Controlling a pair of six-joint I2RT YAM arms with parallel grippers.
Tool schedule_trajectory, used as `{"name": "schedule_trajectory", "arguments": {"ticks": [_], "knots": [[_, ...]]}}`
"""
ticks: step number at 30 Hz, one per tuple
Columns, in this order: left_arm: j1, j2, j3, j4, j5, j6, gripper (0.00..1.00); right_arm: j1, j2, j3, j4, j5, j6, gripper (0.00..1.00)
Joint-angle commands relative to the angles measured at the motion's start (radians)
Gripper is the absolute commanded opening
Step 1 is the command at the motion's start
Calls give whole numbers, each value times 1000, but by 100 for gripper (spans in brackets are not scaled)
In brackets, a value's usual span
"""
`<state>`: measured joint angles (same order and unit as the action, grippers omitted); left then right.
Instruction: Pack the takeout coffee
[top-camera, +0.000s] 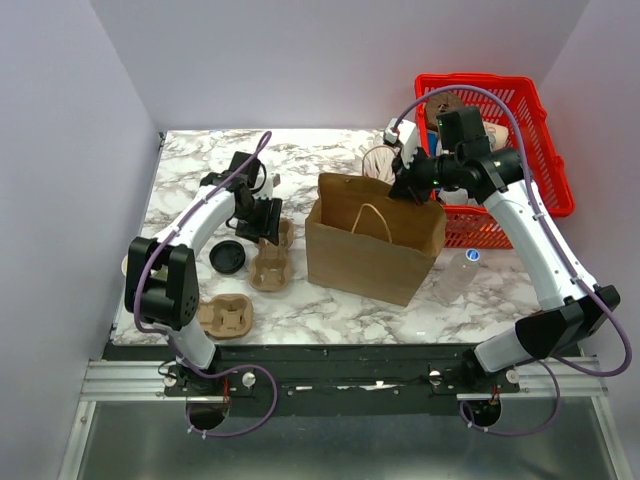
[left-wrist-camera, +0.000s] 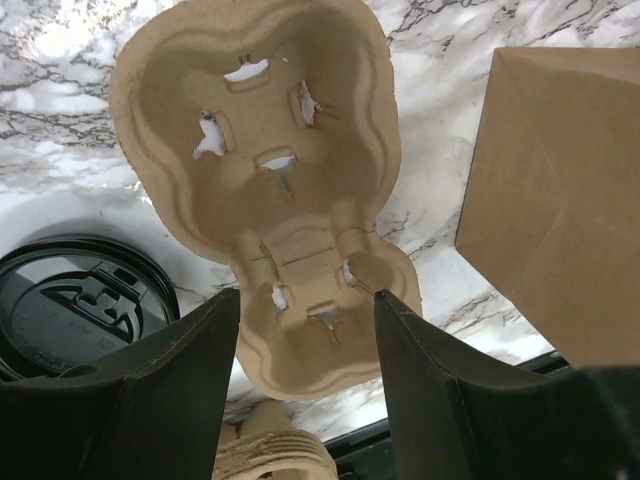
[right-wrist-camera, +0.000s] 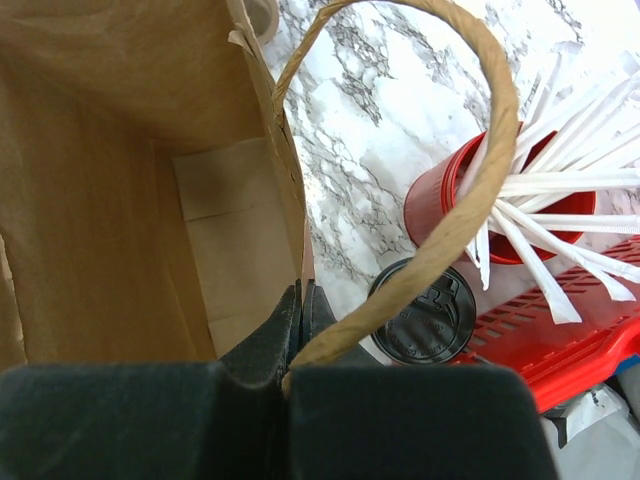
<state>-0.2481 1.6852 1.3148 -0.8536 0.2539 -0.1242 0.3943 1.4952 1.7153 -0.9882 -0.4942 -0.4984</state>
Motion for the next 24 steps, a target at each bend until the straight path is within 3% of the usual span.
{"name": "schedule_trajectory", "arguments": {"ticks": [1, 24], "knots": [[-5, 25, -12, -9, -16, -58, 64, 6, -13, -16, 20, 20, 14, 1], [-56, 94, 0, -16, -70, -54, 61, 6, -4, -11, 34, 20, 11, 1]]}}
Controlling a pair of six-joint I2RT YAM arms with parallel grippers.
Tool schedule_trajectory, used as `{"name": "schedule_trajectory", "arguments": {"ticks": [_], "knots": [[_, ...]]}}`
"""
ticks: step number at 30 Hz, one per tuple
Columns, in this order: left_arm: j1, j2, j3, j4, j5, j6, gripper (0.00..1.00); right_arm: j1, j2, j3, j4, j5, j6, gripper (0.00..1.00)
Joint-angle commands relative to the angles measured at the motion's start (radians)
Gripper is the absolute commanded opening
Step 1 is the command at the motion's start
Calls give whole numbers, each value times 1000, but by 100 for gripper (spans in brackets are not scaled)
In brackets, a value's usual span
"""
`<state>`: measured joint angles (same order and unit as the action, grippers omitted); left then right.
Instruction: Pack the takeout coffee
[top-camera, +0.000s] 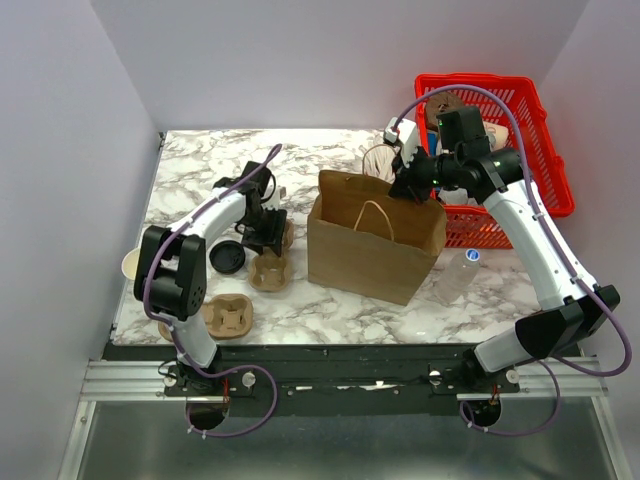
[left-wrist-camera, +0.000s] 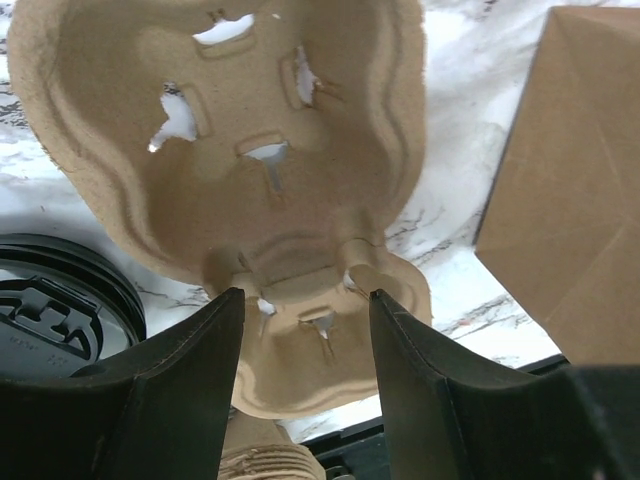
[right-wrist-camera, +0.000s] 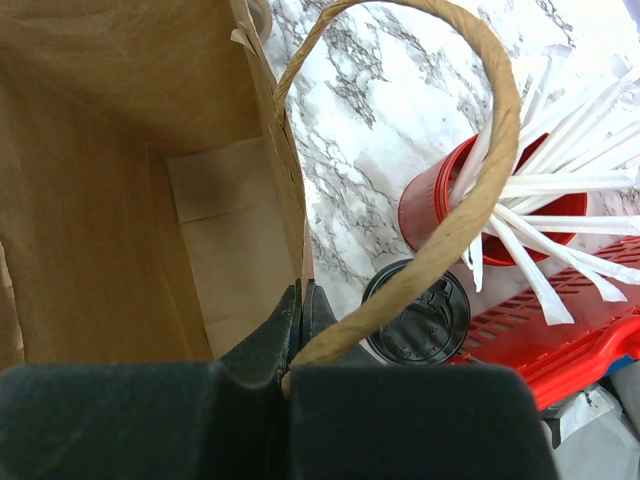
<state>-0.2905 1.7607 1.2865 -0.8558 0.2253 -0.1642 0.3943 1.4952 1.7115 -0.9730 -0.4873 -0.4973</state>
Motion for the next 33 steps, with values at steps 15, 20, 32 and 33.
{"name": "schedule_trajectory", "arguments": {"ticks": [15, 20, 32, 33], "knots": [[-44, 29, 37, -35, -142, -9, 56, 6, -3, -6, 23, 7, 9, 0], [-45, 40, 48, -35, -142, -15, 53, 6, 2, -7, 31, 0, 9, 1], [-67, 46, 45, -40, -127, -21, 50, 5, 0, -15, 34, 3, 6, 1], [-65, 46, 42, -38, -130, -23, 50, 6, -1, -15, 36, 3, 6, 1]]}}
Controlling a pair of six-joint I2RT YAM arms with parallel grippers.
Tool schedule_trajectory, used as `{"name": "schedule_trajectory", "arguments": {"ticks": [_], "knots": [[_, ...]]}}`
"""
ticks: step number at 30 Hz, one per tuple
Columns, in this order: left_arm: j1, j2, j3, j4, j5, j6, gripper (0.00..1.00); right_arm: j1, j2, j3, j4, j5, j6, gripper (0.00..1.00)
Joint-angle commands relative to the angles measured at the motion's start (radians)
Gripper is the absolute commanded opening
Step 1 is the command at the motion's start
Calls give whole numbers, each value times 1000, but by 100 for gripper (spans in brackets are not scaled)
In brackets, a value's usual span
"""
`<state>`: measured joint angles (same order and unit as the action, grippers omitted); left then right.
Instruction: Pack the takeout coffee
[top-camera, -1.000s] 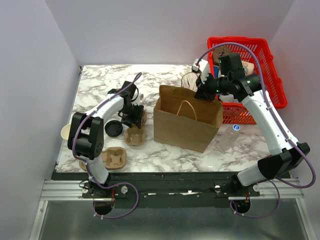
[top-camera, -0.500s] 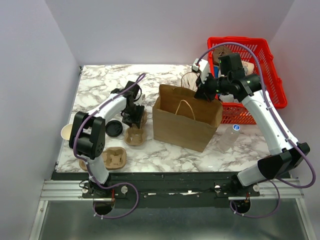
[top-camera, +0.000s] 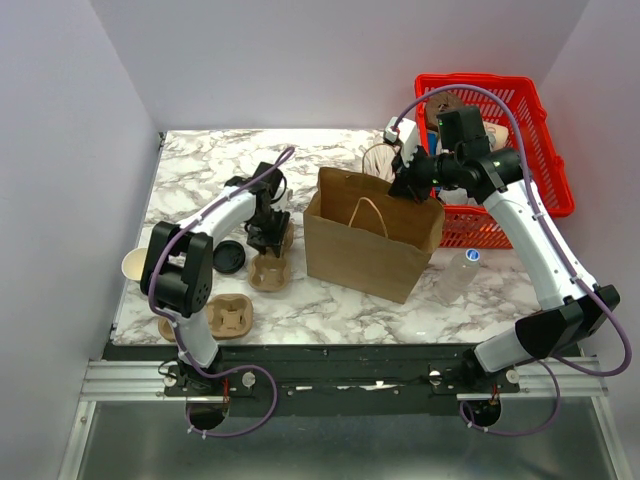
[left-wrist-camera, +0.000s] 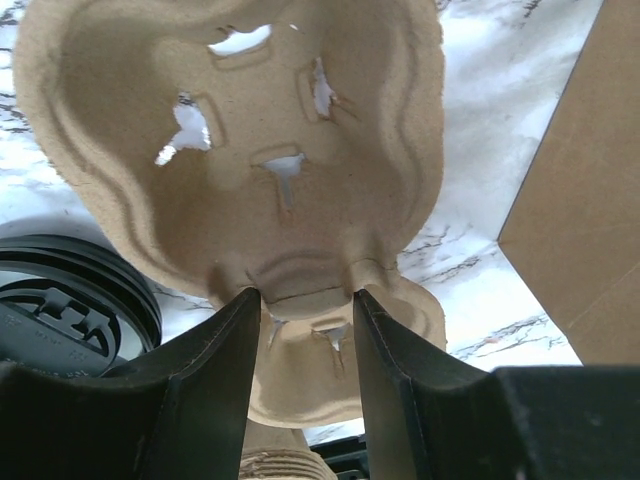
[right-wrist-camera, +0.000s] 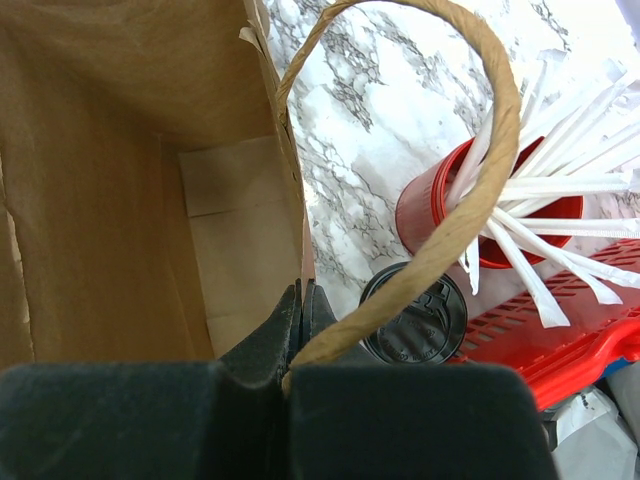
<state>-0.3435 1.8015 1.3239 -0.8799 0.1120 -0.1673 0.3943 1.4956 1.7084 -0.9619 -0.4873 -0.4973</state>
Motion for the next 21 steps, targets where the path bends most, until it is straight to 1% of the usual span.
{"name": "schedule_trajectory", "arguments": {"ticks": [1, 9, 14, 17, 21], "knots": [[-14, 9, 1, -14, -18, -20, 50, 6, -1, -12, 25, 3, 6, 1], [-15, 19, 11, -22, -29, -23, 45, 6, -3, -12, 23, 4, 6, 1], [-15, 27, -3, -27, -34, -18, 45, 6, -3, -10, 28, 3, 6, 1], [-15, 36, -8, -24, -44, -17, 48, 6, 0, -7, 26, 0, 8, 0], [-17, 36, -5, -24, -55, -14, 48, 6, -3, -12, 26, -4, 8, 0]]}}
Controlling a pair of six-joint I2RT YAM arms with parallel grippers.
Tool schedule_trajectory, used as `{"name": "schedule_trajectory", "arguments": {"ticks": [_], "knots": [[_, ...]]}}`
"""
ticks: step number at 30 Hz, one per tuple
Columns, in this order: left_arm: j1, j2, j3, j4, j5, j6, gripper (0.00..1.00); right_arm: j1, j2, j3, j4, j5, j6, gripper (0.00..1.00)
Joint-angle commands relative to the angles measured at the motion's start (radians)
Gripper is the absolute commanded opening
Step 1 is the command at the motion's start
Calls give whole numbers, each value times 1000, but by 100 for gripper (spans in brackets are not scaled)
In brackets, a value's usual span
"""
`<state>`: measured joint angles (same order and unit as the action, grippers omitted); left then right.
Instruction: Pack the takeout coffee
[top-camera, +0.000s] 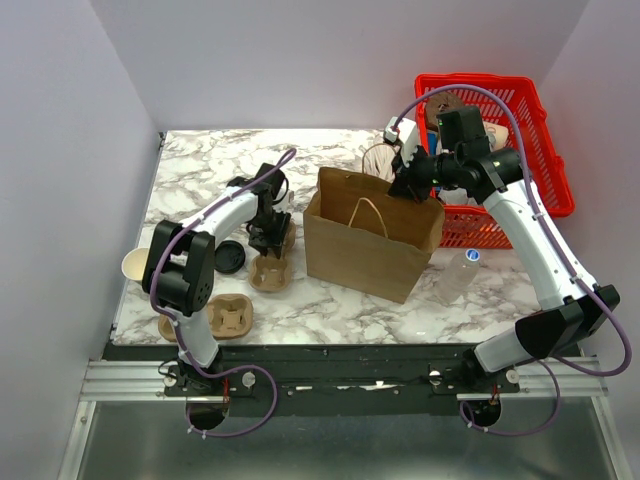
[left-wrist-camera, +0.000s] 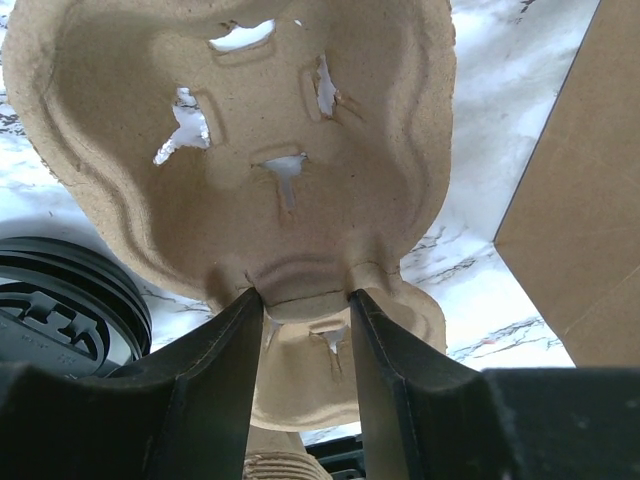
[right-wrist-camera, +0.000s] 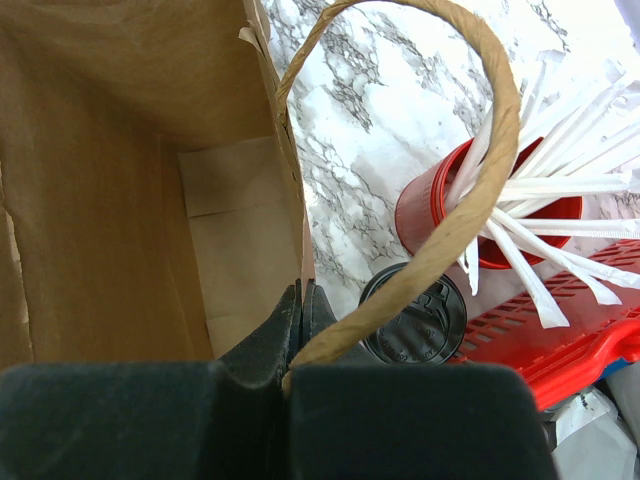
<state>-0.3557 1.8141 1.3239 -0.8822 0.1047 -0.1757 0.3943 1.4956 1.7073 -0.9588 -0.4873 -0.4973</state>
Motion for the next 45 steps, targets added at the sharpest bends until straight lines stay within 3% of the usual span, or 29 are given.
{"name": "schedule_trajectory", "arguments": {"ticks": [1, 6, 10, 15, 18, 20, 24, 28, 30, 38, 45], "knots": [[-5, 22, -3, -20, -49, -5, 48, 6, -5, -12, 22, -7, 9, 0], [-15, 24, -9, -21, -71, 2, 45, 6, -5, -18, 26, -13, 11, 0], [-22, 22, -8, -26, -71, 15, 34, 6, -3, -15, 28, -13, 14, 0], [-16, -5, 8, -60, -80, 44, 28, 6, 0, -8, 17, -26, 6, 1], [17, -50, 11, -80, -68, 51, 15, 8, 8, 14, 0, -54, -3, 0], [56, -77, 17, -86, -42, 56, 0, 12, 18, 40, -14, -63, -12, 1], [127, -160, 52, -86, 41, 68, 0, 35, 40, 80, -23, -68, -24, 0], [208, -217, 133, -55, 295, 70, 0, 80, 81, 130, -26, -66, -30, 1], [222, -255, 156, -34, 331, 68, 0, 104, 115, 167, -18, -57, -26, 1], [329, -400, 297, 72, 320, 27, 0, 132, 265, 373, 19, -5, -60, 1], [348, -642, 241, 323, 245, 24, 0, 190, 341, 472, 40, 15, -83, 1]]}}
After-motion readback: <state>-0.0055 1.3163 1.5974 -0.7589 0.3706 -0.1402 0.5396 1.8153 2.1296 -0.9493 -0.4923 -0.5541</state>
